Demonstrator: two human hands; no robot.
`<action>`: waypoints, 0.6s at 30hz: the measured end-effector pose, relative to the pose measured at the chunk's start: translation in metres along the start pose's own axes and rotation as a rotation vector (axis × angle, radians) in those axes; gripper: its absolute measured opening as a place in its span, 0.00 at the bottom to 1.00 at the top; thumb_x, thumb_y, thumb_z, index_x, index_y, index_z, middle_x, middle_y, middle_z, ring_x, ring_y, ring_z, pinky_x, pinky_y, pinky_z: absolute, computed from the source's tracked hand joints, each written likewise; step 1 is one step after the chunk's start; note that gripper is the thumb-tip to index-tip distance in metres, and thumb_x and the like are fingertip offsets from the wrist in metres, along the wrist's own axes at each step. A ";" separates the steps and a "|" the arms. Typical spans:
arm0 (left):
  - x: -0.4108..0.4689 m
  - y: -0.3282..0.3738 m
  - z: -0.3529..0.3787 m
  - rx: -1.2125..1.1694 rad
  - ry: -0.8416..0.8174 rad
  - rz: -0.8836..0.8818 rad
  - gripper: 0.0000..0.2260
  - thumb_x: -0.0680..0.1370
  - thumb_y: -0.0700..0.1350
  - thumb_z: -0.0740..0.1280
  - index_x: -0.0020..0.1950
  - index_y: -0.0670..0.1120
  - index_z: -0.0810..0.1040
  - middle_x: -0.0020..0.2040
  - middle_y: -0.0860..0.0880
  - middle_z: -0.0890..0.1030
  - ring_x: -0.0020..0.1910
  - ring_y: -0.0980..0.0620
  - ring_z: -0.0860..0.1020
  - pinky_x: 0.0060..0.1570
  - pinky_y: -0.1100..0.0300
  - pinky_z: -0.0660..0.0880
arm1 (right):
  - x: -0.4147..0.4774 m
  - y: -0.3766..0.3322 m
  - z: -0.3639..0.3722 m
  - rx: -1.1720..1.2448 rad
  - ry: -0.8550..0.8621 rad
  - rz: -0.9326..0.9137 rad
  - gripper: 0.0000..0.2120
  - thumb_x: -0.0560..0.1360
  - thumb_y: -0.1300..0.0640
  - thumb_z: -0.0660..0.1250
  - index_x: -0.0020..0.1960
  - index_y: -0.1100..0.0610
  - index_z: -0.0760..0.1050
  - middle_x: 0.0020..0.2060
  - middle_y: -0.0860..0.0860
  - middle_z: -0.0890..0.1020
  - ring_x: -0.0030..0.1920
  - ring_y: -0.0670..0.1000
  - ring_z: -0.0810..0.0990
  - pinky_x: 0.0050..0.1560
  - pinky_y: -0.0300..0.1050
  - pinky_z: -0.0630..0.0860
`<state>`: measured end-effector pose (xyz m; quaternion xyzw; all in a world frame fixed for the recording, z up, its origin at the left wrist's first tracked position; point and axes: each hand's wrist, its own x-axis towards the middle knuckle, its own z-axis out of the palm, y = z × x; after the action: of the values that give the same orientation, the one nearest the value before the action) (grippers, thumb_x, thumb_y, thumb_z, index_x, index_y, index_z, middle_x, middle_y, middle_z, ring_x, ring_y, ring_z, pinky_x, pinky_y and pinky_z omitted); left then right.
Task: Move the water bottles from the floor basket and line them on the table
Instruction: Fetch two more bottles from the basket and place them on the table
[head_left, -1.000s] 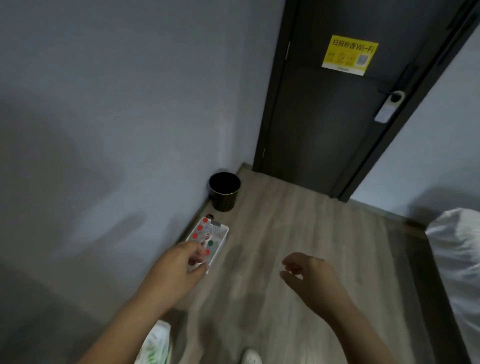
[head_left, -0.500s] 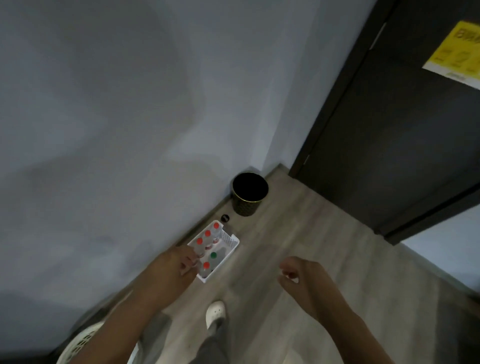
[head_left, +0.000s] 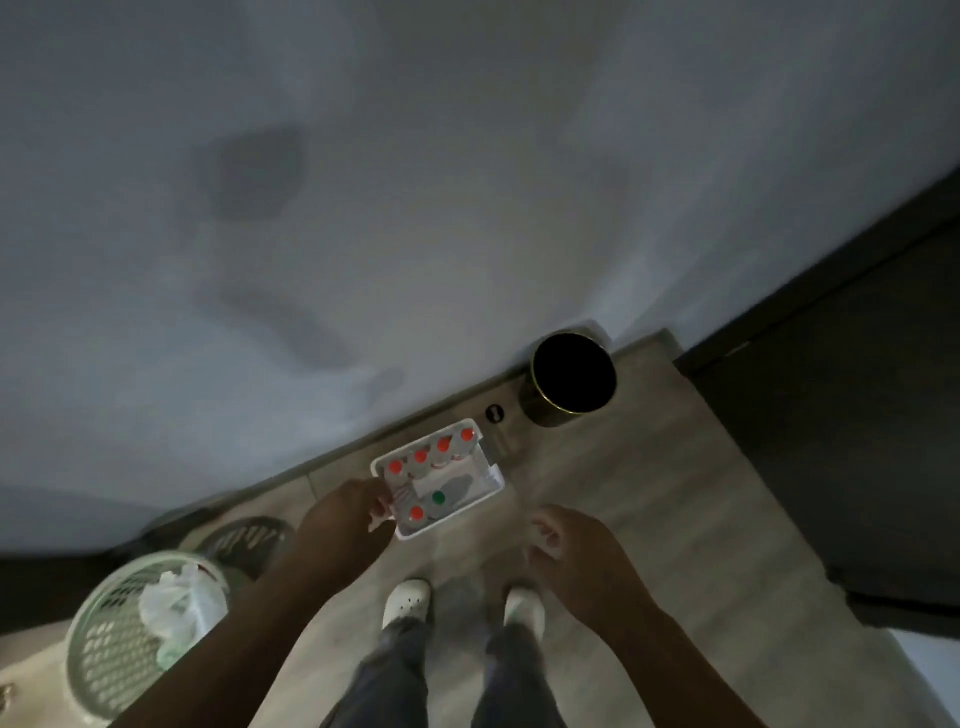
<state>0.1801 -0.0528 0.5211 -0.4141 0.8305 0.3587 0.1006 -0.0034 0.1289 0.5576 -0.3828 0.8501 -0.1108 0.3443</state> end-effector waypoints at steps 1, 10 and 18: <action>0.005 -0.001 0.006 -0.006 0.013 -0.022 0.11 0.75 0.48 0.68 0.56 0.50 0.77 0.51 0.51 0.80 0.46 0.55 0.78 0.47 0.63 0.76 | 0.014 0.003 -0.001 -0.002 -0.025 -0.028 0.16 0.77 0.50 0.64 0.62 0.54 0.73 0.56 0.48 0.80 0.54 0.43 0.77 0.51 0.27 0.67; 0.051 -0.015 0.089 -0.109 0.141 -0.323 0.14 0.74 0.46 0.69 0.59 0.47 0.75 0.53 0.49 0.79 0.47 0.54 0.77 0.46 0.63 0.74 | 0.138 0.056 0.025 -0.165 -0.214 -0.258 0.16 0.77 0.53 0.65 0.64 0.51 0.71 0.55 0.45 0.77 0.54 0.42 0.75 0.49 0.28 0.68; 0.109 -0.064 0.210 -0.222 0.146 -0.491 0.16 0.73 0.47 0.69 0.59 0.47 0.74 0.54 0.48 0.79 0.49 0.52 0.78 0.46 0.62 0.73 | 0.242 0.105 0.122 -0.229 -0.320 -0.369 0.19 0.76 0.53 0.65 0.65 0.53 0.70 0.56 0.49 0.77 0.55 0.46 0.77 0.50 0.36 0.73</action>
<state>0.1323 -0.0028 0.2864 -0.6361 0.6661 0.3816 0.0783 -0.0952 0.0337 0.2988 -0.5803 0.7077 -0.0127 0.4028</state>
